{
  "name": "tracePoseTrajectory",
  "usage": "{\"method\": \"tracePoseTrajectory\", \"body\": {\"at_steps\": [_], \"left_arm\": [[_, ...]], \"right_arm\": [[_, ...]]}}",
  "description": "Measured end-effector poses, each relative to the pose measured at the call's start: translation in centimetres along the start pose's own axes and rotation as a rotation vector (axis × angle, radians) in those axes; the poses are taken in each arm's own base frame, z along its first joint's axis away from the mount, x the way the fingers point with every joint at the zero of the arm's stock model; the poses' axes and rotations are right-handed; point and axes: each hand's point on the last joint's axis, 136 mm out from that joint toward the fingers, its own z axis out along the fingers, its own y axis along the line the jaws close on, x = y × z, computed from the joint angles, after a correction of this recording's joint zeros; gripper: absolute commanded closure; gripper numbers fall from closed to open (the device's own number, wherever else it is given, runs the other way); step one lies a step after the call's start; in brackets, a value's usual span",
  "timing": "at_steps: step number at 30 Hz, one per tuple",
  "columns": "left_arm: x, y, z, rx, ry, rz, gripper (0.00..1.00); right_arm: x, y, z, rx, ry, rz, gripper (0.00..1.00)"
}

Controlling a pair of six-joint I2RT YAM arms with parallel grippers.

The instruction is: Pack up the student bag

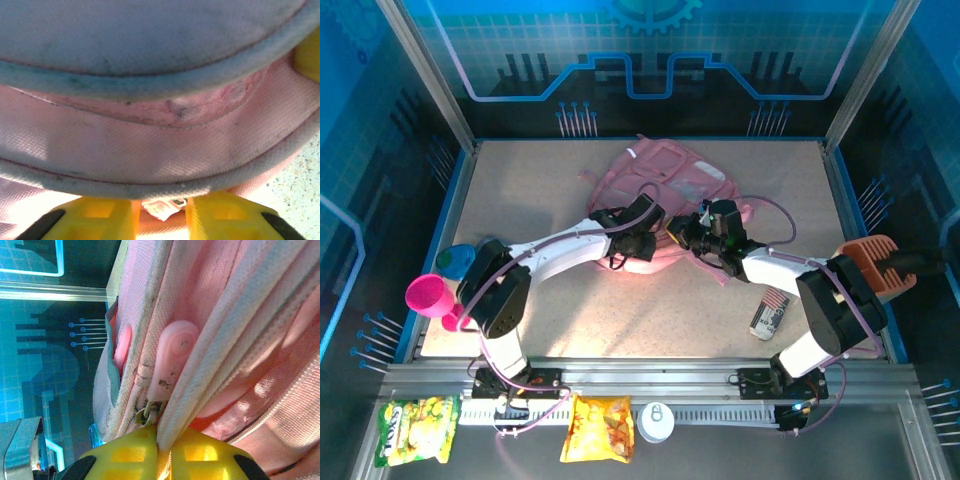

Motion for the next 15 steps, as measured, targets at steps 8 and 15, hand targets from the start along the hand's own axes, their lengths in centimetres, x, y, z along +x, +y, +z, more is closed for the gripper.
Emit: {"method": "tracePoseTrajectory", "body": {"at_steps": [8, 15], "left_arm": [[-0.6, 0.2, -0.5, 0.013, -0.023, -0.014, 0.96], [-0.8, 2.8, -1.6, 0.134, -0.042, -0.147, 1.0]], "right_arm": [[-0.3, 0.0, -0.3, 0.0, -0.004, -0.003, 0.88], [-0.8, 0.1, -0.6, -0.007, -0.012, -0.002, 0.88]]}}
